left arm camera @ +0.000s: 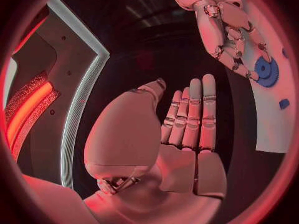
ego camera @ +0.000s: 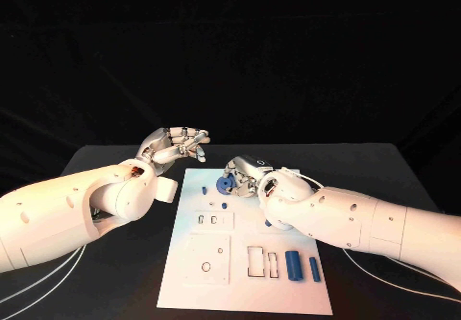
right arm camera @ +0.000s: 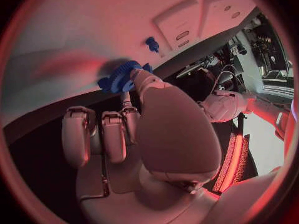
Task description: Assemble the parts on the task board
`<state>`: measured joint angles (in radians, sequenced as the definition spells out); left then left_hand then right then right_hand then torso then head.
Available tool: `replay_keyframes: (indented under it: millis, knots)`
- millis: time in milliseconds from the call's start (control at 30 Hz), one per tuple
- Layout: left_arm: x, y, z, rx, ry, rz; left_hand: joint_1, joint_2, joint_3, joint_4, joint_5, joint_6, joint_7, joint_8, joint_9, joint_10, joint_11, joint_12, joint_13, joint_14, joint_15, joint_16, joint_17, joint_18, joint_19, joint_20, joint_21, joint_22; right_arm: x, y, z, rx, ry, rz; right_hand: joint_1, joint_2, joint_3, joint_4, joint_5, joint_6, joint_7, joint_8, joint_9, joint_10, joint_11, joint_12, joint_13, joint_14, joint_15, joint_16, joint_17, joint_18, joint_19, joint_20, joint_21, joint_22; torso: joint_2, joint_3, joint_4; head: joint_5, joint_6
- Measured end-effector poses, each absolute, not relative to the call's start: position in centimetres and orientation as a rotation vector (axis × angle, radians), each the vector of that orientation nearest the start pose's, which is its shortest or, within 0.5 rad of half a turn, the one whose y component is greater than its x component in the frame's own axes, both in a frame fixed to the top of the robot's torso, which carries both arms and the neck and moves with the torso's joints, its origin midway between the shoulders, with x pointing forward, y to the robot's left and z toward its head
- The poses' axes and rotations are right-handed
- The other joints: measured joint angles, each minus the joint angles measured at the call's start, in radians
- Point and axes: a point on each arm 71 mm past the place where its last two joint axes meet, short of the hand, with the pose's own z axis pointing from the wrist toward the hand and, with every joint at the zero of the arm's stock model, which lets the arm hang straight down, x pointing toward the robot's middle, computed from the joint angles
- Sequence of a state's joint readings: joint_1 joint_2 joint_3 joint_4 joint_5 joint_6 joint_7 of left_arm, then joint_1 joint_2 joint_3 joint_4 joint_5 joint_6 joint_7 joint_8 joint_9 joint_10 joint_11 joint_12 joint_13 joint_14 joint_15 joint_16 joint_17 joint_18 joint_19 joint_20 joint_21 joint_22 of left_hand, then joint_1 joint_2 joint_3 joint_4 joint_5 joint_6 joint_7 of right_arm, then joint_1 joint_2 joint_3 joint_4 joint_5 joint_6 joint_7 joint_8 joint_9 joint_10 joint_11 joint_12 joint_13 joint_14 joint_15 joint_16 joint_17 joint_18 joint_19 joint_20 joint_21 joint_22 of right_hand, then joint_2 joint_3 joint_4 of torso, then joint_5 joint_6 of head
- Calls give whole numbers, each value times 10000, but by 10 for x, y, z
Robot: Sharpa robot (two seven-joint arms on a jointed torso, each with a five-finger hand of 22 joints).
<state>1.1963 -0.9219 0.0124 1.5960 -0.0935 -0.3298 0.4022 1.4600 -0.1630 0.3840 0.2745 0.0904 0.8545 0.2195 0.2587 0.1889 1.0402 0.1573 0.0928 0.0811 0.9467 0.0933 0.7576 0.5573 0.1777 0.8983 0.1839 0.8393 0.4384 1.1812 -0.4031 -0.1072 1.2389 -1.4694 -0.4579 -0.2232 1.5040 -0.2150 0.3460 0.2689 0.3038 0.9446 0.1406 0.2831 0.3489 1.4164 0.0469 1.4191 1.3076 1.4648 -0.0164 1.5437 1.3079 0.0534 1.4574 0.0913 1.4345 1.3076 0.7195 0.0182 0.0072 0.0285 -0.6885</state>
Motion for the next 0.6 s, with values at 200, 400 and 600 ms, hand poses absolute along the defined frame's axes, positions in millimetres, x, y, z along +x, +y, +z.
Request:
replay_keyframes:
  millis: [200,400,600]
  knots:
    - [482,227,-152,-10048,13668,-15443,0,0,0,0,0,0,0,0,-1,0,0,0,-1,0,0,0,0,1,0,0,0,0,507,-55,-221,-1491,16079,6811,-177,-170,115,24,-65,-241,33,112,116,-128,126,-62,-1,4,5,0,0,0,-38,38,-85,-1,1,1,-1,-6,10]
    - [482,227,-152,-10051,13678,-15433,0,0,0,0,0,0,0,0,-1,0,0,0,-1,0,0,0,0,0,0,0,0,-1,507,-54,-221,-1550,16054,6778,-974,-305,-44,195,-390,-698,226,-227,117,-303,300,-231,-1,16,201,0,-1,0,-151,151,-153,-2,1,1,-5,-10,13]
    - [482,227,-152,-10051,13687,-15432,0,0,0,0,0,0,0,0,-1,0,0,0,2,0,0,0,0,1,0,0,0,-1,507,-54,-221,-1615,16122,6786,-1380,-349,-570,188,-454,-731,238,-319,92,-357,354,-299,-1,17,200,0,-2,0,-164,164,-192,-2,1,1,-13,-15,-5]
